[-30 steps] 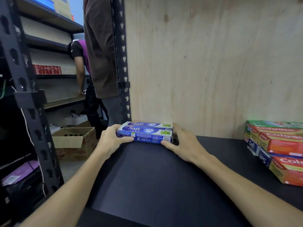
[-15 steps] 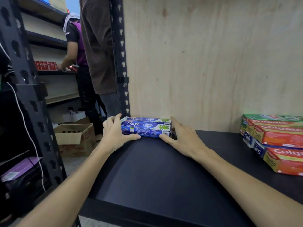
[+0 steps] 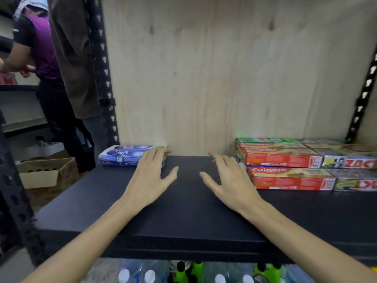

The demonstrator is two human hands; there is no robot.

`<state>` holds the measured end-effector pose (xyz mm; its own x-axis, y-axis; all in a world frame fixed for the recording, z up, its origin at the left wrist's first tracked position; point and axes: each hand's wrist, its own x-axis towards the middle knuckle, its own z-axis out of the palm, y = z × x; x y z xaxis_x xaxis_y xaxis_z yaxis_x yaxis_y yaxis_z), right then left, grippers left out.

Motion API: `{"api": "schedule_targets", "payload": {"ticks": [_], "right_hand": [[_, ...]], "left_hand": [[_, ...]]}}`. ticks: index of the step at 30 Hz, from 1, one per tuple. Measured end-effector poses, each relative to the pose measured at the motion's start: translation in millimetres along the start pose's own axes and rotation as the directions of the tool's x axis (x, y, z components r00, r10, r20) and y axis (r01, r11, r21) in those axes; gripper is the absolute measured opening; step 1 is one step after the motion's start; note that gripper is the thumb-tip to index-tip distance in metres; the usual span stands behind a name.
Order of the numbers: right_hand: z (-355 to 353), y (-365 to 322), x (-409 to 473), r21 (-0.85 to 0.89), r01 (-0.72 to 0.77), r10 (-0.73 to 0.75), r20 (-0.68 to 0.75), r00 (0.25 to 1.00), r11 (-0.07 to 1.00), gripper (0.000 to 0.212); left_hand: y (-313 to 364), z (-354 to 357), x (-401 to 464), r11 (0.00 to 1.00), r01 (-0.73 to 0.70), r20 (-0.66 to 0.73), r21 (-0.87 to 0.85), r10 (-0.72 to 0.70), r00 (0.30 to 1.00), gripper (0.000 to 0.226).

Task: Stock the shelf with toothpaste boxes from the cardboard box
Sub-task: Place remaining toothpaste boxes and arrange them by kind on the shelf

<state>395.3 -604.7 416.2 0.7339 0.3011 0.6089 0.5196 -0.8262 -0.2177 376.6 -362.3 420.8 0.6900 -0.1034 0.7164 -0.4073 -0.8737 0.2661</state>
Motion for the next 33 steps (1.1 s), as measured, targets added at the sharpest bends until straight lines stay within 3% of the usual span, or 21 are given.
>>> {"api": "schedule_targets", "payload": {"ticks": [6, 12, 15, 19, 33], "right_hand": [[-58.0, 93.6, -36.4, -0.123, -0.224, 0.188, -0.251, 0.950, 0.967, 0.052], [-89.6, 183.5, -51.4, -0.196, -0.493, 0.392, -0.396, 0.830, 0.848, 0.065], [-94.3, 203.0, -51.1, -0.247, -0.484, 0.374, -0.383, 0.845, 0.840, 0.070], [-88.5, 212.2, -47.2, -0.282, -0.393, 0.283, -0.360, 0.889, 0.875, 0.060], [-88.3, 198.1, -50.4, -0.193, -0.340, 0.253, -0.369, 0.895, 0.921, 0.042]], "left_hand": [[83.1, 63.4, 17.2, 0.952, 0.145, 0.091, -0.270, -0.124, 0.988, 0.039], [158.8, 114.5, 45.6, 0.871, 0.225, 0.181, -0.438, -0.160, 0.970, 0.048], [168.2, 125.1, 58.5, 0.800, 0.284, 0.217, -0.529, -0.196, 0.956, 0.055], [168.9, 135.0, 70.5, 0.737, 0.332, 0.216, -0.589, -0.253, 0.943, 0.064], [148.9, 132.5, 63.3, 0.706, 0.384, 0.177, -0.595, -0.351, 0.919, 0.038]]}}
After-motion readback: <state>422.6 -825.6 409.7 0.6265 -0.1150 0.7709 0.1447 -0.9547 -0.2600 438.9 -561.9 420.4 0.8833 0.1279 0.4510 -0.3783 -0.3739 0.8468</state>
